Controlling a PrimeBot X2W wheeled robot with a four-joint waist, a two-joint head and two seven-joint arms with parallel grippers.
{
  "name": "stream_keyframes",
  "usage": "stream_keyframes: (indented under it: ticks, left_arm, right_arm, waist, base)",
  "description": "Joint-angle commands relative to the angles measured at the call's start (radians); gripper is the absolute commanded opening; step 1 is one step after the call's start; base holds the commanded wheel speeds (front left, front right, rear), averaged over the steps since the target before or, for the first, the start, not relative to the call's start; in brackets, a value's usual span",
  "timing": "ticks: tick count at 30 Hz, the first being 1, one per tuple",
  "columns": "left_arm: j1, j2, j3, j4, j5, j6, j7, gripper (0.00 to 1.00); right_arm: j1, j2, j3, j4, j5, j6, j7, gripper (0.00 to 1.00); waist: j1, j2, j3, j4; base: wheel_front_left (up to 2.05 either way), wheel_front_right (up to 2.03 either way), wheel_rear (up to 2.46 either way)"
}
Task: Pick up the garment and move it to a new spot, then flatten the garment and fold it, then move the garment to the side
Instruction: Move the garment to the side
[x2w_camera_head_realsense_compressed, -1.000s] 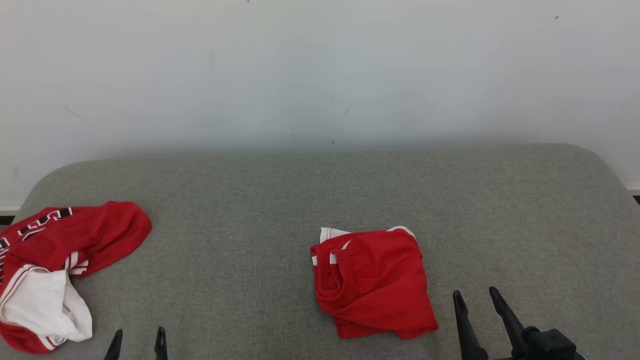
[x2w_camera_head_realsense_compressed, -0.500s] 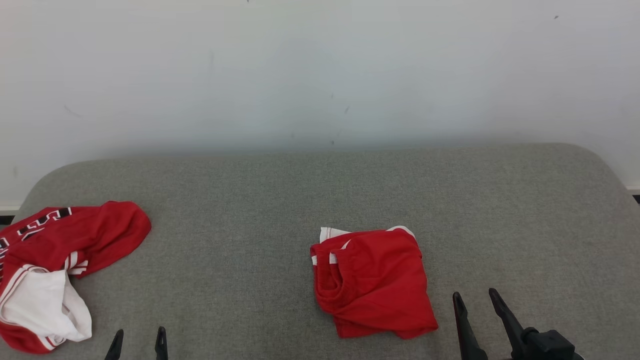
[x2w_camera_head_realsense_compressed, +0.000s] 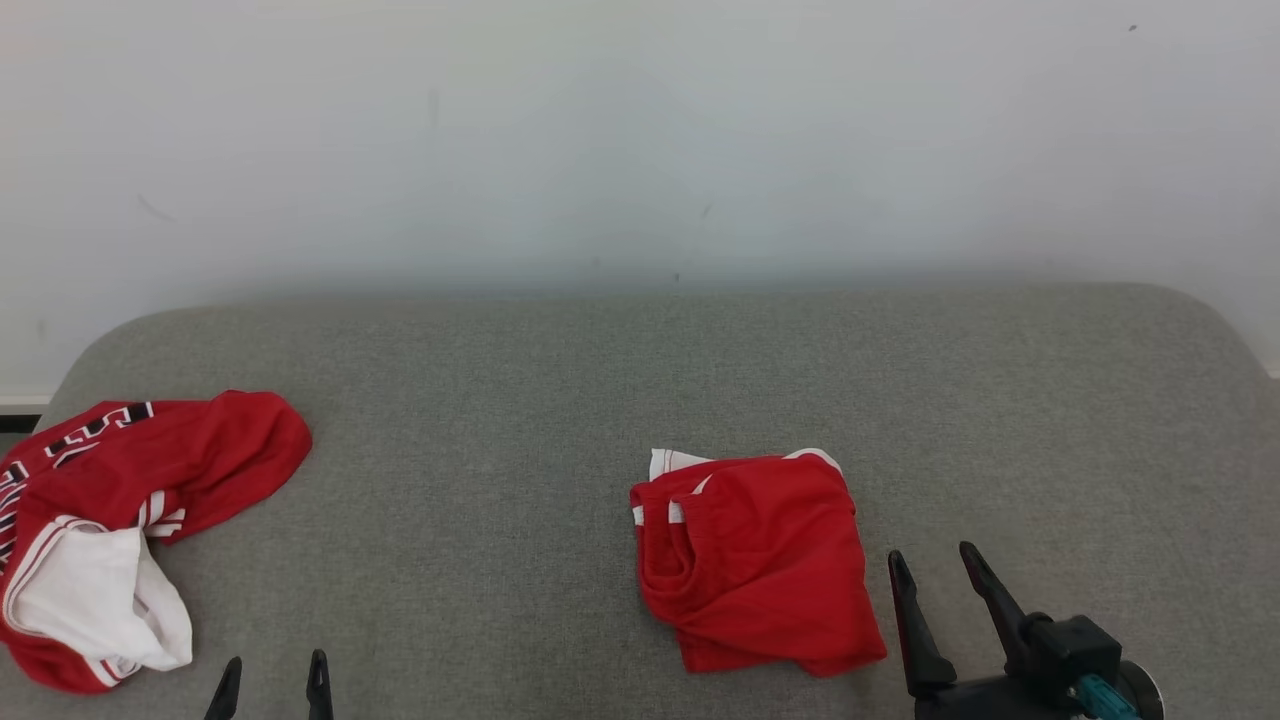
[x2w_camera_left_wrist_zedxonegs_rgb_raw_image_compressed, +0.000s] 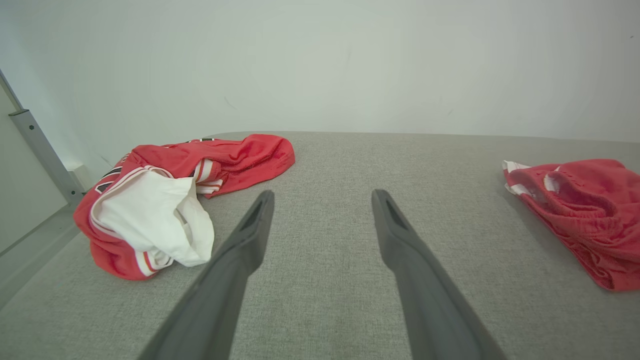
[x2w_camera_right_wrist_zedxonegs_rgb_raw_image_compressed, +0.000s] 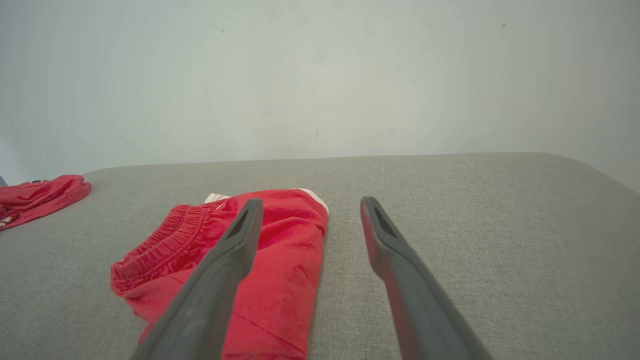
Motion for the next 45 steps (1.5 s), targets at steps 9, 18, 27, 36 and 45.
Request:
stream_keyframes:
  ticks: [9,18,27,36,45]
  left_arm:
    - [-0.039,0.001,-0.027,0.008,0.006,0.012,-0.020,1.00]
    - [-0.074,-0.009,-0.058,0.027,0.006,0.010,-0.036,1.00]
    - [-0.122,-0.015,-0.077,0.067,0.006,0.008,-0.043,1.00]
    - [-0.141,-0.013,-0.071,0.072,-0.005,0.006,-0.045,1.00]
    - [-0.204,-0.015,-0.084,-0.002,-0.005,-0.017,-0.046,1.00]
  right_arm:
    - [-0.188,-0.037,0.045,0.221,-0.008,-0.003,-0.003,1.00]
    - [-0.379,-0.057,0.086,0.553,0.047,-0.003,0.008,1.00]
    - [-0.469,-0.046,0.139,0.808,0.115,-0.003,0.060,0.99]
    - [-0.544,-0.078,0.216,0.824,0.175,-0.003,0.015,0.00]
    - [-0.726,-0.228,0.360,0.774,0.218,-0.003,0.024,0.00]
  waist:
    - [0.0000,0.0000,0.036,0.049]
    - [0.0000,0.0000,0.092,0.088]
    - [0.0000,0.0000,0.122,0.095]
    - [0.0000,0.0000,0.134,0.069]
    - [0.0000,0.0000,0.276,0.026]
  base:
    - [0.00,0.00,0.00]
    - [0.00,0.00,0.00]
    - [0.00,0.00,0.00]
    - [0.00,0.00,0.00]
    - [0.00,0.00,0.00]
